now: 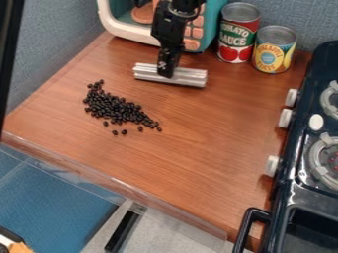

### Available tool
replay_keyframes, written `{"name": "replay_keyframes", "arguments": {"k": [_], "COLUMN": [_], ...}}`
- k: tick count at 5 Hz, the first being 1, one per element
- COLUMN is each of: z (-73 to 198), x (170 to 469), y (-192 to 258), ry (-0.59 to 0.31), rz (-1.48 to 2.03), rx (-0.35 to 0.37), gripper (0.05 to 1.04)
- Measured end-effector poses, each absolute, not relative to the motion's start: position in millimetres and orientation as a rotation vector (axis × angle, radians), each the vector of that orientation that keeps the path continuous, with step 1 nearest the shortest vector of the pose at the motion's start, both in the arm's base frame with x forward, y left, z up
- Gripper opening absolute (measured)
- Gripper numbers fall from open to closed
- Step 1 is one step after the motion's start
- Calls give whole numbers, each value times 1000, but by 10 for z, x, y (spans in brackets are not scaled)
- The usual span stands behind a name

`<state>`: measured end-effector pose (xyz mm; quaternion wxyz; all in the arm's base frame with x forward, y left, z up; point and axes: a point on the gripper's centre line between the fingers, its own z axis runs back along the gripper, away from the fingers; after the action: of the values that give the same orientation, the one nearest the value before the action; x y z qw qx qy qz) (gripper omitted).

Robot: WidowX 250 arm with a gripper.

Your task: Sweep into pile

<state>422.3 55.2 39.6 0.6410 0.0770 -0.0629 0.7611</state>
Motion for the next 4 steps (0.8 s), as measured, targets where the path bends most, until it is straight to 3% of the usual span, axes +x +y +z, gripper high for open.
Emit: {"name": "replay_keyframes", "arguments": {"k": [2,4], "z": [828,1013], "x": [4264,4109], "y": [413,407], "ry": [-159,-203], "rz": [1657,1437], "rx": [85,152], "gripper": [333,333]}}
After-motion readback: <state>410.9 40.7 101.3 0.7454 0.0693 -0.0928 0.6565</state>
